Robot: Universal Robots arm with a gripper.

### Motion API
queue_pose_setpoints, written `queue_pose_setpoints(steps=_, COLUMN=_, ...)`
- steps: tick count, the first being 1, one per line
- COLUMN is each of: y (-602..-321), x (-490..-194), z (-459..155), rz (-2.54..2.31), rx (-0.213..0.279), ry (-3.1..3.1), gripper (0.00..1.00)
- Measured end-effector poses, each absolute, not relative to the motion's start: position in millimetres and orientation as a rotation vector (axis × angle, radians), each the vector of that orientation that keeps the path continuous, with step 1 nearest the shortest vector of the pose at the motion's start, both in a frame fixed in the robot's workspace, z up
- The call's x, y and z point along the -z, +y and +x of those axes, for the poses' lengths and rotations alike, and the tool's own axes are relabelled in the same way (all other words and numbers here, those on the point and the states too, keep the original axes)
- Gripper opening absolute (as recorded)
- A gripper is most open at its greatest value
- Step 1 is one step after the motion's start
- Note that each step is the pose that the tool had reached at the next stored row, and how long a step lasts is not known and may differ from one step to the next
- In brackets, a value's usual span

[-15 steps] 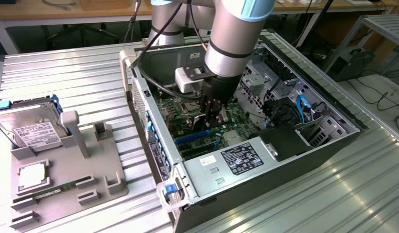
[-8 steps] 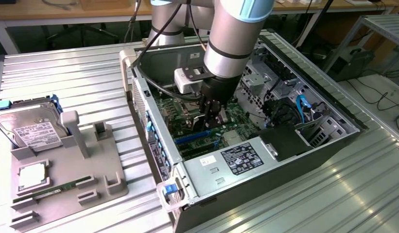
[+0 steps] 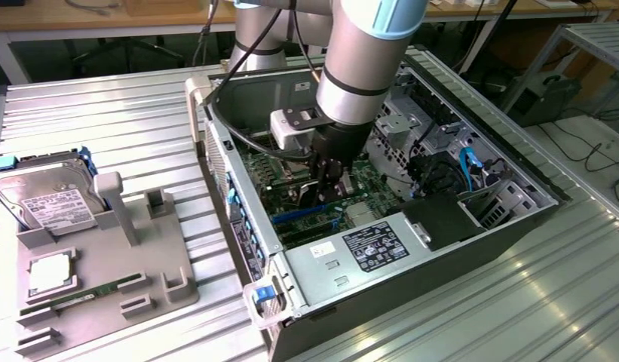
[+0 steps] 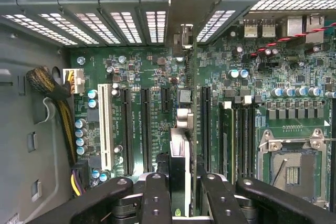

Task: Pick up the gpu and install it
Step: 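Insert the gpu into the slot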

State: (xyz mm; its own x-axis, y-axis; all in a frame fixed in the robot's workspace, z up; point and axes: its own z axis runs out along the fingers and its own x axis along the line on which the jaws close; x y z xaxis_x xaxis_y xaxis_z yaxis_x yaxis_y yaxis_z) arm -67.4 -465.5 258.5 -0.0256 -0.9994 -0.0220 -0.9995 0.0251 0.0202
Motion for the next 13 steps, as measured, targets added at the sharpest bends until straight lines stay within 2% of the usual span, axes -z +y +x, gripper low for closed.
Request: queue_pose_setpoints(steps=13, y=-462.1, x=-248.5, z=-72.0, rz=-2.197, rx=-0.042, ry=2.240, gripper=0.28)
